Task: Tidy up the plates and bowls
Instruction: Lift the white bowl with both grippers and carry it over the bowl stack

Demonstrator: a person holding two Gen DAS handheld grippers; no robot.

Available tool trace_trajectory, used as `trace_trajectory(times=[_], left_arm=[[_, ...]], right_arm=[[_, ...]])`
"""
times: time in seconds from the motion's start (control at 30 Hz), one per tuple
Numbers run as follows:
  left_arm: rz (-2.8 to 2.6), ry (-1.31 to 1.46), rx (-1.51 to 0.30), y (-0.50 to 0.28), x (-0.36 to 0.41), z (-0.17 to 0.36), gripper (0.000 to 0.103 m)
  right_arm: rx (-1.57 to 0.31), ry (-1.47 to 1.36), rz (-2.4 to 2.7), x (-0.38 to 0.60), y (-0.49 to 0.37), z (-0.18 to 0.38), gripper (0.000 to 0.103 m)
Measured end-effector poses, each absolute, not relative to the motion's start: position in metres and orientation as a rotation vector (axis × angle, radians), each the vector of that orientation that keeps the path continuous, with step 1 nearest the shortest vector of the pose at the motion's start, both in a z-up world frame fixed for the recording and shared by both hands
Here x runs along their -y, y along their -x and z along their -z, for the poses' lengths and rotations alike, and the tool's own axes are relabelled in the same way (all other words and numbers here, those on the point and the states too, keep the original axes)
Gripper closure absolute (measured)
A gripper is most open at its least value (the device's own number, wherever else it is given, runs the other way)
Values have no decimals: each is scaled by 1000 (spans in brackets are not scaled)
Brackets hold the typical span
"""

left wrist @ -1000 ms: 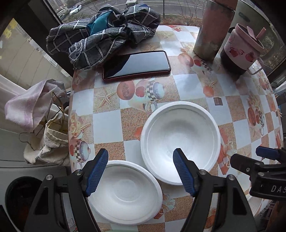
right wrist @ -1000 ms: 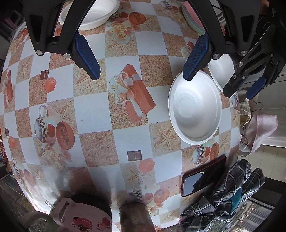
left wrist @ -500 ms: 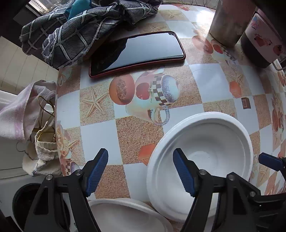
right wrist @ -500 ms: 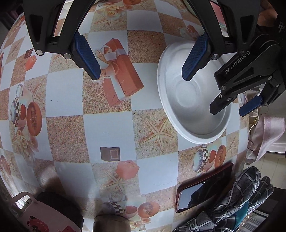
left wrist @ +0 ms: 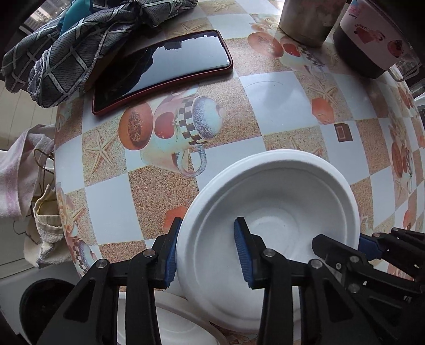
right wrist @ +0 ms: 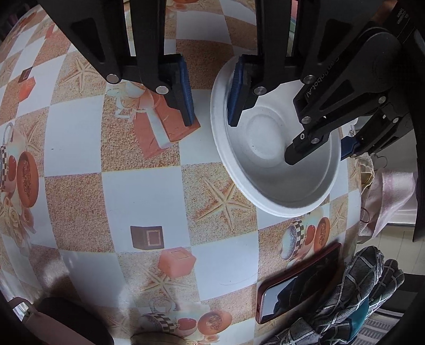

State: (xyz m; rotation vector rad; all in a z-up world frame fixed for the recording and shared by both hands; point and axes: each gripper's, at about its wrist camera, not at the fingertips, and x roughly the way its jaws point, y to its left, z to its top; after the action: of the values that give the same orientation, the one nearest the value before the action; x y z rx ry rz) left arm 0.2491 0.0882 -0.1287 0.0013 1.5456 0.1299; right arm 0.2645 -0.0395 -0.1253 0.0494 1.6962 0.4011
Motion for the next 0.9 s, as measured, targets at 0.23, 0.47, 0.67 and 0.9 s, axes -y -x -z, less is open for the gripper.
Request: trace_trajectory(times=[0.23, 0.47, 0.67, 0.9], left_arm=[[-130, 22, -1542, -235, -70, 125, 67], [-133, 18, -1472, -216, -46, 91, 67], [-95, 33, -1414, -203, -24, 50, 67], [-25, 1, -1361, -188, 7, 13, 67]], right_arm=[[-1727, -54, -400, 47, -252, 125, 88], [-1684, -40, -407, 63, -246, 100, 88], [-1643, -72, -410, 87, -236, 68, 88], [-1612, -139, -394, 123, -216, 38, 88]])
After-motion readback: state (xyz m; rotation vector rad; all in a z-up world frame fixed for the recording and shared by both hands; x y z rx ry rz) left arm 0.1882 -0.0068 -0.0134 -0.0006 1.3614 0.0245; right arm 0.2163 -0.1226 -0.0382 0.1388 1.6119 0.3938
